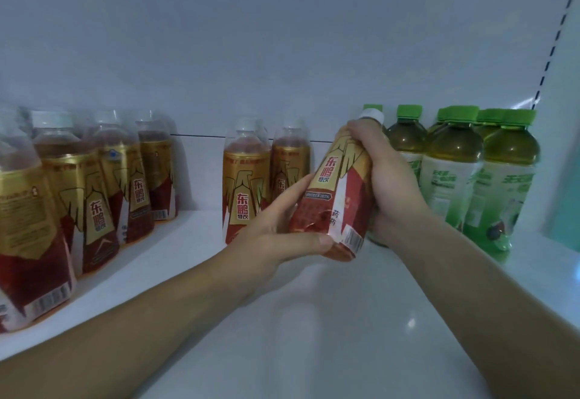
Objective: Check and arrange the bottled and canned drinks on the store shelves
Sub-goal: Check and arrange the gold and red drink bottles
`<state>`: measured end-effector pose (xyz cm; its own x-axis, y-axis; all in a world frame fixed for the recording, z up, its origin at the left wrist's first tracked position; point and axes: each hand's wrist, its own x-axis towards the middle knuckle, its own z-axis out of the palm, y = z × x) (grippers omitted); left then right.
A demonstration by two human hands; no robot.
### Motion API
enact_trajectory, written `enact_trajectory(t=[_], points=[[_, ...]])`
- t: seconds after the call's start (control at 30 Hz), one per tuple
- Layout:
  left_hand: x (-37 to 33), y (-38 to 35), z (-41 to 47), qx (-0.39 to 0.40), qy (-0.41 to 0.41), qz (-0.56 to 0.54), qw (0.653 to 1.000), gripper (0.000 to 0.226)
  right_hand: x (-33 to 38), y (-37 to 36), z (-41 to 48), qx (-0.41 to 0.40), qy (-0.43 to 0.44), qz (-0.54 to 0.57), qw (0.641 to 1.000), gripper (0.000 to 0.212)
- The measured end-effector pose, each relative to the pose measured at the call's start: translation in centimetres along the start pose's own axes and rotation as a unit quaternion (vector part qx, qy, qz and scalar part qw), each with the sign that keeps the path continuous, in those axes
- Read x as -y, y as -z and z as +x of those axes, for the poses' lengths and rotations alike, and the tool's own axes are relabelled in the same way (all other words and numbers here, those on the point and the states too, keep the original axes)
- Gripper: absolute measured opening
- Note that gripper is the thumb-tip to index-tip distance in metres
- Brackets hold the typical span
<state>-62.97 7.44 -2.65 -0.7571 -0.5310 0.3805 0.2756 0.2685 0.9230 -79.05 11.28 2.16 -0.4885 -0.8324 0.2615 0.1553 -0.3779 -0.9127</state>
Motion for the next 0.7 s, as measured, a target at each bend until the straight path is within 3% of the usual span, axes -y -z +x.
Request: enact_trajectory(t=[0.2, 0.43, 0.6, 0.7], points=[[0.5, 0.7, 0.3, 0.018, 0.014, -0.032, 0.999, 0.079, -0.1, 0.1, 0.2, -0.007, -0.028, -0.019, 0.999, 0.059], [0.7, 0.2, 0.2, -0.024, -0.018, 0.001, 1.0, 0.067, -0.5, 0.1, 0.3, -0.006, -0.036, -0.024, 0.999, 0.062], [0.6, 0.5, 0.0, -0.022, 0.003, 0.011, 1.0, 0.077, -0.3, -0.3, -0.2, -0.009, -0.006, -0.029, 1.0, 0.052], [0.4, 0.6, 1.0, -0.045, 0.043, 0.0, 0.998, 0.068, 0.0, -0.5, -0.6, -0.015, 0.028, -0.061, 0.998, 0.052]])
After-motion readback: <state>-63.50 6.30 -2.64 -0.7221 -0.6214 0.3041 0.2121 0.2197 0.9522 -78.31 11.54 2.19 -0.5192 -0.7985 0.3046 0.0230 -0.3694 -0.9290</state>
